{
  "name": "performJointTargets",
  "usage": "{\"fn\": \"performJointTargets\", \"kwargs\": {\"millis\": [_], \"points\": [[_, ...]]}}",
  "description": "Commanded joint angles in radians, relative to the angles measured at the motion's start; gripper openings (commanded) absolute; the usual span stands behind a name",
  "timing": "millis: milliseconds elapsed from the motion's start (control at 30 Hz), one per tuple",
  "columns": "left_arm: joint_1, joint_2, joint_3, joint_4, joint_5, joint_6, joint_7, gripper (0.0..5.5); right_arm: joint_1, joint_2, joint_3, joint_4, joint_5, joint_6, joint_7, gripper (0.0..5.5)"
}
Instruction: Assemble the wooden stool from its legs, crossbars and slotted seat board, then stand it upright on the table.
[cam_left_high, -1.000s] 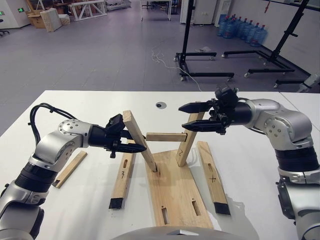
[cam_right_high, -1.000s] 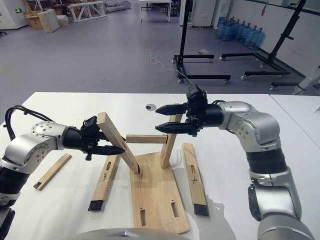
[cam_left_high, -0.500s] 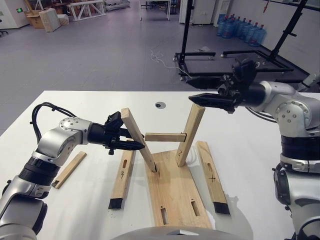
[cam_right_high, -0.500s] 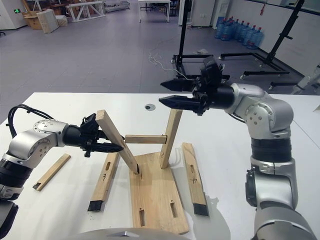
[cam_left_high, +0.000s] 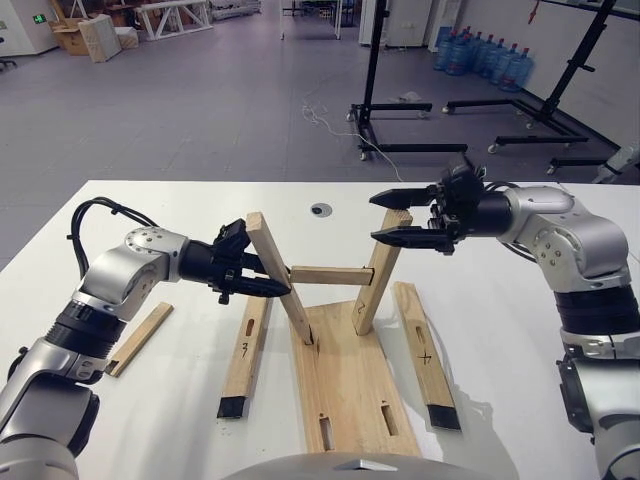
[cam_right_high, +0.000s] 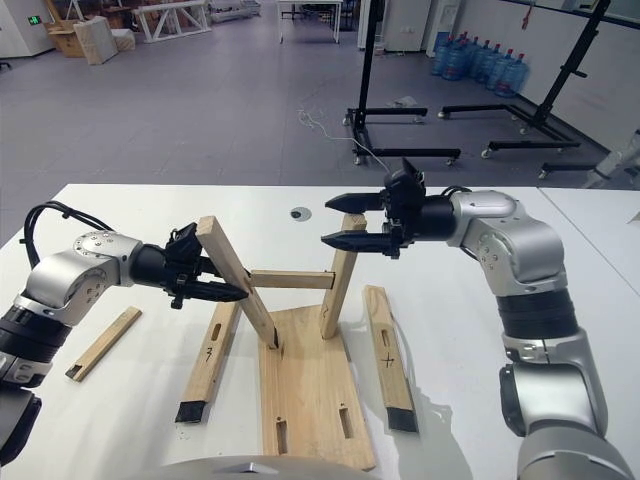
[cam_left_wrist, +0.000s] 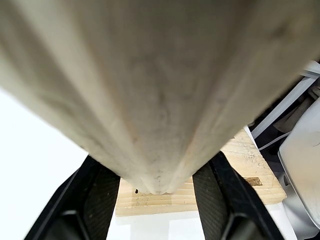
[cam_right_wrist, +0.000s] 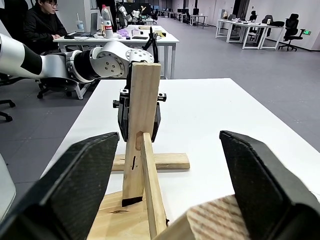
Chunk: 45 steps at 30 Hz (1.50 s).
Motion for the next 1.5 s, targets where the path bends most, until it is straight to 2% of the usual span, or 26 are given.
{"fn": "performJointTargets", "kwargs": {"millis": [33, 300, 600, 1133, 1367, 1500], "points": [[0.086, -0.005, -0.135, 0.084, 0.178, 0.046, 0.03, 2.01, 0.043, -0.001, 0.042, -0.026, -0.022, 0.023, 0.003, 3.7], [0.064, -0.019, -0.155, 0.12, 0.199, 0.032, 0.027, 2.01, 0.037, 0.004, 0.037, -0.038, -0.014, 0.025, -0.014, 3.7], [-0.034, -0.07, -0.283, 0.201, 0.293, -0.003, 0.006, 2.01, 0.038, 0.013, 0.025, -0.064, 0.009, 0.035, -0.043, 3.7], [-0.04, -0.06, -0.404, 0.248, 0.396, -0.098, 0.003, 2.01, 0.003, 0.048, -0.035, -0.112, 0.05, 0.032, -0.12, 3.7], [-0.041, -0.082, -0.422, 0.245, 0.403, -0.093, 0.023, 2.01, -0.128, 0.092, -0.144, -0.205, 0.146, 0.062, -0.278, 3.7], [-0.031, -0.082, -0.427, 0.228, 0.392, -0.082, 0.032, 2.01, -0.205, 0.172, -0.12, -0.318, 0.103, 0.06, -0.482, 3.7]]}}
